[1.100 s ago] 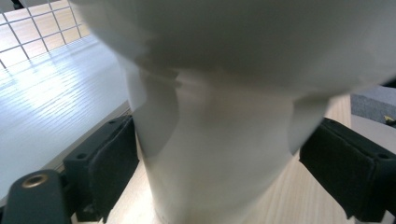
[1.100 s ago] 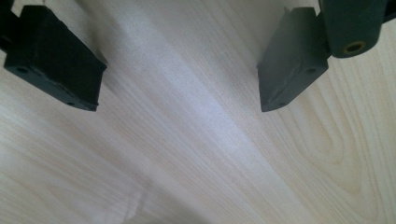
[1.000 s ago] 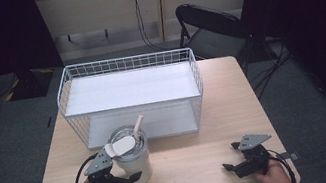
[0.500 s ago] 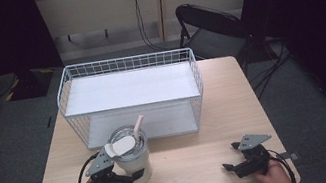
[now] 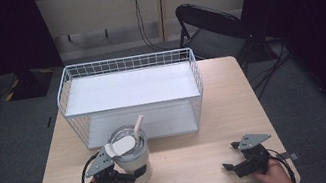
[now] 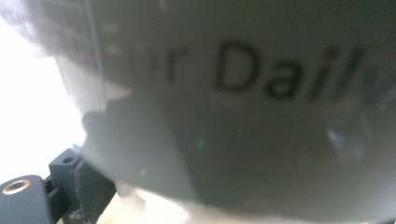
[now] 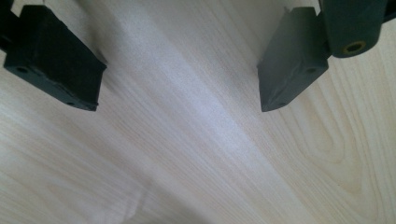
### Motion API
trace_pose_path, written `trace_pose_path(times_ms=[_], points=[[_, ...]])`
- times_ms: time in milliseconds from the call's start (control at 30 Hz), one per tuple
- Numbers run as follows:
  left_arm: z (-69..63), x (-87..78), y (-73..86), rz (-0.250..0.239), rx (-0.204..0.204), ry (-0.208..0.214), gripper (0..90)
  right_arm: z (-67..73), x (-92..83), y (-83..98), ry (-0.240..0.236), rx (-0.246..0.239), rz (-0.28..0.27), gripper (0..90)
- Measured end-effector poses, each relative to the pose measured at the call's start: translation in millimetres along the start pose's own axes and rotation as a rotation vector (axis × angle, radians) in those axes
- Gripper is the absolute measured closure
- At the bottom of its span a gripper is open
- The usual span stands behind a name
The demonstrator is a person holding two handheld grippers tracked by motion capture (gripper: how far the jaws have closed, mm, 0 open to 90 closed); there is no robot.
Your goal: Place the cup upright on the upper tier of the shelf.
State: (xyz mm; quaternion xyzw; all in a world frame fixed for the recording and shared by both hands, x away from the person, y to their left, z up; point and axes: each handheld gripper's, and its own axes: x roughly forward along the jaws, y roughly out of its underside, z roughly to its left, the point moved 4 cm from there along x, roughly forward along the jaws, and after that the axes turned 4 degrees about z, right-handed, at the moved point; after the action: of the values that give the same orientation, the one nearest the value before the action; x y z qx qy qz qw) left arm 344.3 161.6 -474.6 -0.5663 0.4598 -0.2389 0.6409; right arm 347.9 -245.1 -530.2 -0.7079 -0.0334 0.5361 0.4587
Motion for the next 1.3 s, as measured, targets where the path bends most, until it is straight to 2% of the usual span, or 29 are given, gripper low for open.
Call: trace_pose_path(times_ms=[67,233,367,500,667,800,833,967,1033,1100,1133,1167,1200,1300], points=[[0.0,1.5,0.2,-0.022,-0.004,0.003,6.5,0.0,0.0,0.0,0.000,0.000,0.000,13.6],[0.2,1.4,0.8,-0.039,0.008,0.007,8.3,0.0,0.0,0.0,0.000,0.000,0.000,13.6],[-0.4,-0.3,1.1,-0.037,0.020,0.001,8.7,0.0,0.0,0.0,0.000,0.000,0.000,13.6],[1.8,-5.1,2.2,-0.048,-0.008,-0.008,8.8,-0.1,0.0,0.0,-0.001,0.000,0.001,13.5],[4.8,-9.7,2.2,-0.047,-0.011,-0.029,8.9,-0.3,0.1,-0.2,-0.003,-0.002,0.001,13.3],[7.1,-16.2,-2.1,-0.072,-0.024,-0.042,8.9,-0.3,0.2,-0.2,-0.004,-0.002,0.001,13.2],[8.1,-19.7,-4.9,-0.079,-0.041,-0.045,8.9,-0.3,0.2,-0.2,-0.005,-0.002,0.001,13.2],[11.7,-24.6,-7.5,-0.059,-0.041,-0.064,8.9,-0.3,0.2,-0.2,-0.004,-0.003,0.001,13.2],[12.0,-27.0,-8.5,-0.051,-0.071,-0.066,8.9,-0.3,0.2,-0.2,-0.004,-0.003,0.001,13.2],[12.4,-27.9,-9.0,-0.044,-0.075,-0.064,9.0,-0.3,0.2,-0.2,-0.004,-0.003,0.001,13.2],[14.1,-29.0,-10.0,-0.037,-0.059,-0.067,9.0,-0.3,0.2,-0.2,-0.004,-0.003,0.001,13.2],[13.4,-29.1,-10.8,-0.037,-0.074,-0.064,9.0,-0.3,0.2,-0.2,-0.004,-0.003,0.001,13.2],[14.5,-29.9,-12.0,-0.034,-0.063,-0.067,9.0,-0.3,0.2,-0.2,-0.004,-0.003,0.001,13.2],[14.2,-30.8,-16.3,-0.041,-0.091,-0.059,9.0,-0.3,0.3,-0.2,-0.002,-0.003,0.001,13.2]])
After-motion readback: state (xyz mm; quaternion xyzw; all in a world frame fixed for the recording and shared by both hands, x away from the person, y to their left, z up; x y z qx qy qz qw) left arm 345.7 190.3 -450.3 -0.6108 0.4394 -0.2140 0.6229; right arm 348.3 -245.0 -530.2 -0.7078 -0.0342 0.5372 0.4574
